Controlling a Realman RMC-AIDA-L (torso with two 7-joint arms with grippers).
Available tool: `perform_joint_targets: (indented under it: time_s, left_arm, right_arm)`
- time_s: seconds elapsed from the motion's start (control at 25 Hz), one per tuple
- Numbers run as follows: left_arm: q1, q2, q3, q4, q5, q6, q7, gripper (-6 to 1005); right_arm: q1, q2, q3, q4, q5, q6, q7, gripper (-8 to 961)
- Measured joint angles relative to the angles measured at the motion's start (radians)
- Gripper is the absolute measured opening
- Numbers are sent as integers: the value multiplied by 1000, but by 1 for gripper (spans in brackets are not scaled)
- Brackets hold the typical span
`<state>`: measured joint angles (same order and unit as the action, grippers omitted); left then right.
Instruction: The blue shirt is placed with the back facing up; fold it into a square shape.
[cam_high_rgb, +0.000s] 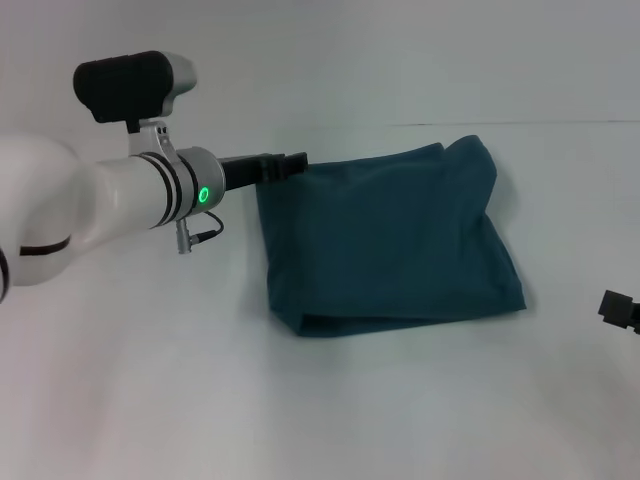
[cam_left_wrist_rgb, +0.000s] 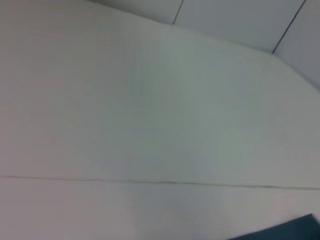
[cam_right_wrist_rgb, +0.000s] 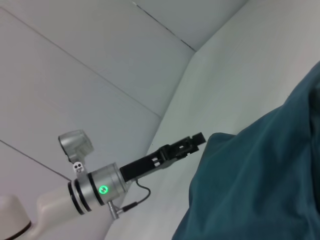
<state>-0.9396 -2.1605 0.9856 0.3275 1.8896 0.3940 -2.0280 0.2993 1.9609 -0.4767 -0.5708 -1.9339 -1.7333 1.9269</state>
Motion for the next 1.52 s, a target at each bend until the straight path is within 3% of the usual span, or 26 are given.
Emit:
perform_joint_targets:
  time_s: [0.2, 0.4, 0.92, 1.0, 1.44, 1.52]
  left_arm:
    - [3, -2, 36, -7, 0, -29, 0, 843]
    - [4, -2, 63, -14, 0, -28, 3, 842]
    - [18, -5, 90, -2, 0, 20, 2, 840]
    - [19, -5, 90, -1, 0, 26, 3, 702]
    - [31, -8, 90, 19, -3, 27, 3, 224]
    - [32, -9, 90, 24, -6, 27, 3, 187]
  right_arm:
    - [17, 7, 5, 9, 0, 8, 4, 907]
    - [23, -2, 8, 44, -1, 22, 3, 906]
    - [31, -2, 10, 56, 0, 57, 8, 905]
    - [31, -1, 10, 56, 0, 58, 9, 905]
    - [32, 1, 10, 57, 1, 61, 11, 897]
    - [32, 1, 9, 57, 1, 61, 12, 897]
